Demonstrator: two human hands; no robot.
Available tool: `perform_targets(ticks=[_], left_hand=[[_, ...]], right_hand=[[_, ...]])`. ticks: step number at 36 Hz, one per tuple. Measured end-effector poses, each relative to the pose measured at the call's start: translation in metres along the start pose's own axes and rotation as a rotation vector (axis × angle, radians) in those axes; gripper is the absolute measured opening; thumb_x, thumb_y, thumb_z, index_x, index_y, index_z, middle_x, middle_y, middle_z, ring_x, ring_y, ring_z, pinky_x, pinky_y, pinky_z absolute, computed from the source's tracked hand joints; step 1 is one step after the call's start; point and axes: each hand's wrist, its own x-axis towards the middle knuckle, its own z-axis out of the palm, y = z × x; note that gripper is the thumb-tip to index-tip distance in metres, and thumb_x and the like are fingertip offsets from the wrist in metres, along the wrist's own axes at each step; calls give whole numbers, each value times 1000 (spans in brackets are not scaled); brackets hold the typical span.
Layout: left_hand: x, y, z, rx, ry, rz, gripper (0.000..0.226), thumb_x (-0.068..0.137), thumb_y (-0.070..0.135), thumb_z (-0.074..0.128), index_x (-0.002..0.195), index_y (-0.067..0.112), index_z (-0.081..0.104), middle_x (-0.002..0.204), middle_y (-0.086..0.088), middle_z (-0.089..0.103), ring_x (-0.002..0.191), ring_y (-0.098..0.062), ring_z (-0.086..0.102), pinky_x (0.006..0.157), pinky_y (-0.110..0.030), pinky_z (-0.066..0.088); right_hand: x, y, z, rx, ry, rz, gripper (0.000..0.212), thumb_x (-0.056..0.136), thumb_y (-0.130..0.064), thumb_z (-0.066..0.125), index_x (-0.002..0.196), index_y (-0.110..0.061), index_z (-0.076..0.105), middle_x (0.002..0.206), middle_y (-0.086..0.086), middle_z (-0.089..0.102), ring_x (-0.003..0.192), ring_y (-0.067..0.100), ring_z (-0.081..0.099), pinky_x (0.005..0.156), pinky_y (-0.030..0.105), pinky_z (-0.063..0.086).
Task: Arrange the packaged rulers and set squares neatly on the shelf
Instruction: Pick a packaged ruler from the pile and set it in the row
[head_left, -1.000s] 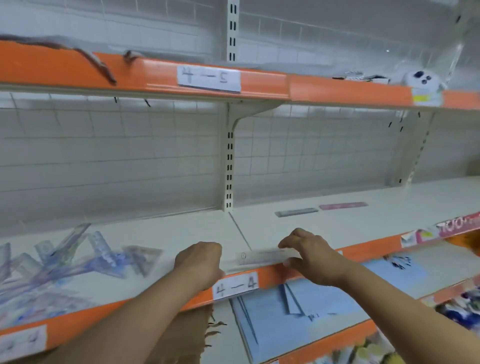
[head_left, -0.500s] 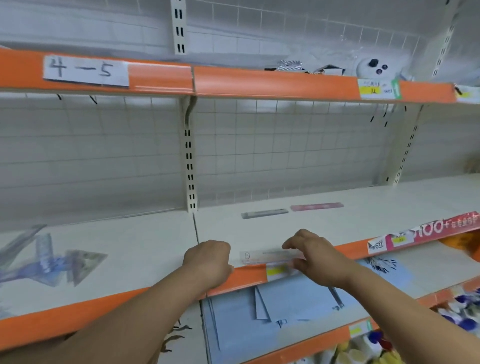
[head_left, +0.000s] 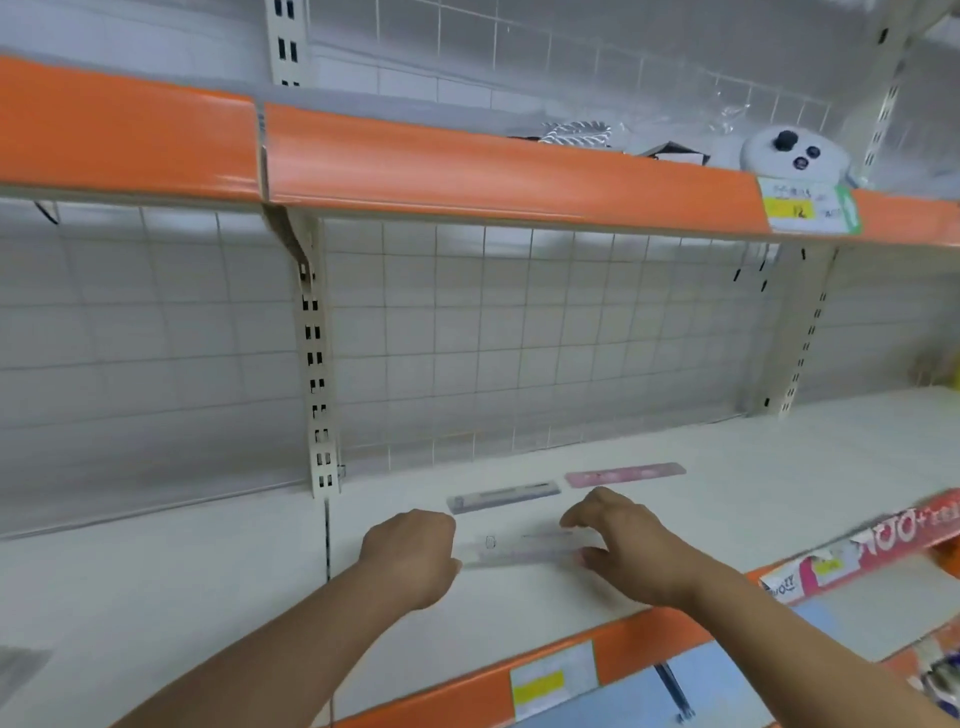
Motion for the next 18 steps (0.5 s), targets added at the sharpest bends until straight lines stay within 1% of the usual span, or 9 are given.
perform_targets(ticks=[6,11,16,18], left_hand=[[19,-2,4,0,-21,-40,30,98,37,47,121,21,54,121,1,58,110,-20,56,89,-31,46],[29,-6,10,-14,-44,-89,30,98,38,46,122,20,55,121,1,58,111,-20,56,89,-31,44],[35,-8,15,-44,-51,-172,31,99,37,45,120,18,55,121,1,58,111,-19,56,86,-28,42],[39,-7,15,-51,-48,-205,31,99,36,45,121,17,55,122,1,58,112,-19,55,86,-27,42]], right_hand=[[29,10,9,-7,-33,-38,42,93,-25,56,134,-25,49,134,-4,45,126,16,43,107,28,33],[60,19,17,27,-46,-100,41,91,-21,57,132,-22,52,131,-2,48,121,16,48,103,25,38],[95,25,26,-3,-63,-182,38,91,-29,55,129,-23,54,123,0,50,115,18,51,100,29,38],[109,28,28,-32,-59,-216,35,91,-33,53,126,-25,55,117,-1,49,109,18,51,93,27,38]])
